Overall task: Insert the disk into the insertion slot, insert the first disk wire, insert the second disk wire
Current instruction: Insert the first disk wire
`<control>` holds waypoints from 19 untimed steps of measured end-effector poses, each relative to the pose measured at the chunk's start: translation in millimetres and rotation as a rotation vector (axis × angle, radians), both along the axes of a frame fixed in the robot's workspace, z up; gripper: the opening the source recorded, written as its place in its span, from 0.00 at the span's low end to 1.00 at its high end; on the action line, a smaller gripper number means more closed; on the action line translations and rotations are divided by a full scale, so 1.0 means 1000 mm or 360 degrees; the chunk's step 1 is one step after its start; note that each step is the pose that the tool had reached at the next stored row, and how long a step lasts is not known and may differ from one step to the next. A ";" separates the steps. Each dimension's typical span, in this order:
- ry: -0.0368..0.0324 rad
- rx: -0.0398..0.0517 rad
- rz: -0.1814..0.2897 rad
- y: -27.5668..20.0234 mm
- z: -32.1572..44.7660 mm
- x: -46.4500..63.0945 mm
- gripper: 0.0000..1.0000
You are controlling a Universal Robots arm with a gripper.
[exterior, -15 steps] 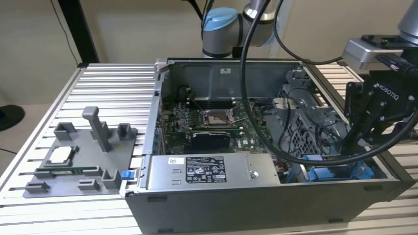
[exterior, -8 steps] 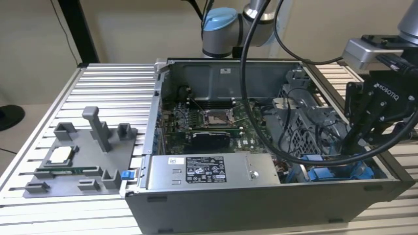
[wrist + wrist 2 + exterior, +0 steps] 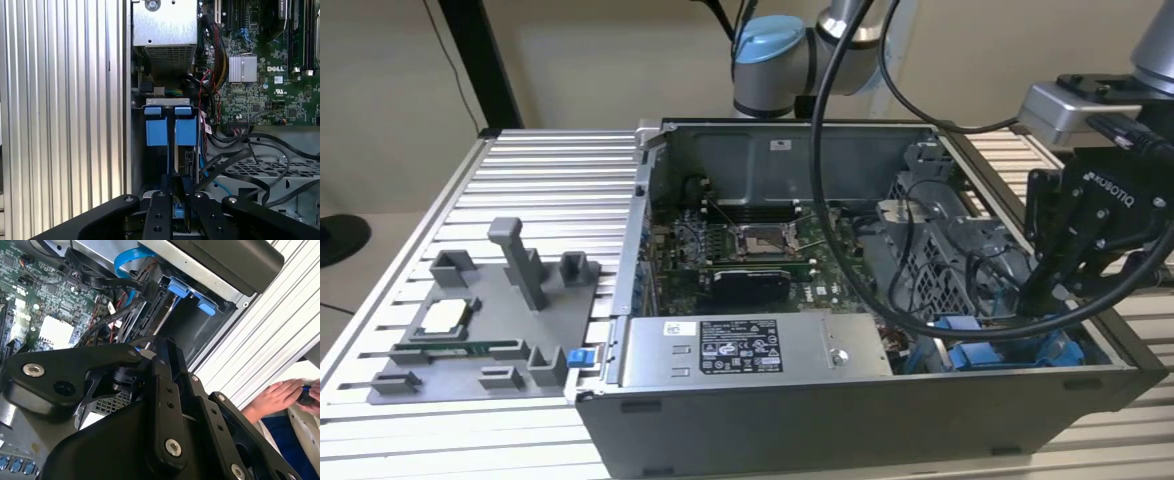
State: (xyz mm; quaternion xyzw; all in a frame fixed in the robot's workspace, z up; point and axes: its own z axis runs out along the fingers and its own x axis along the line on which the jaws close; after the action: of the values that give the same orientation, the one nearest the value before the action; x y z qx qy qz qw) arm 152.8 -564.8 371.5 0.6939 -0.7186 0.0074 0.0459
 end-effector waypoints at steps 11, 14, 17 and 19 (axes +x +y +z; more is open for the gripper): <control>-0.0044 0.0005 0.0000 0.0000 -0.0044 0.000 0.00; -0.0059 0.0018 -0.0001 0.0000 -0.0060 0.000 0.00; -0.0065 0.0030 -0.0002 0.0001 -0.0071 0.000 0.00; -0.0065 0.0030 -0.0002 0.0001 -0.0071 0.000 0.00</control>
State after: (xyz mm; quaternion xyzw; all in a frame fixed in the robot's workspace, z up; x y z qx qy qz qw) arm 152.8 -564.7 364.4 0.6934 -0.7199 0.0147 0.0247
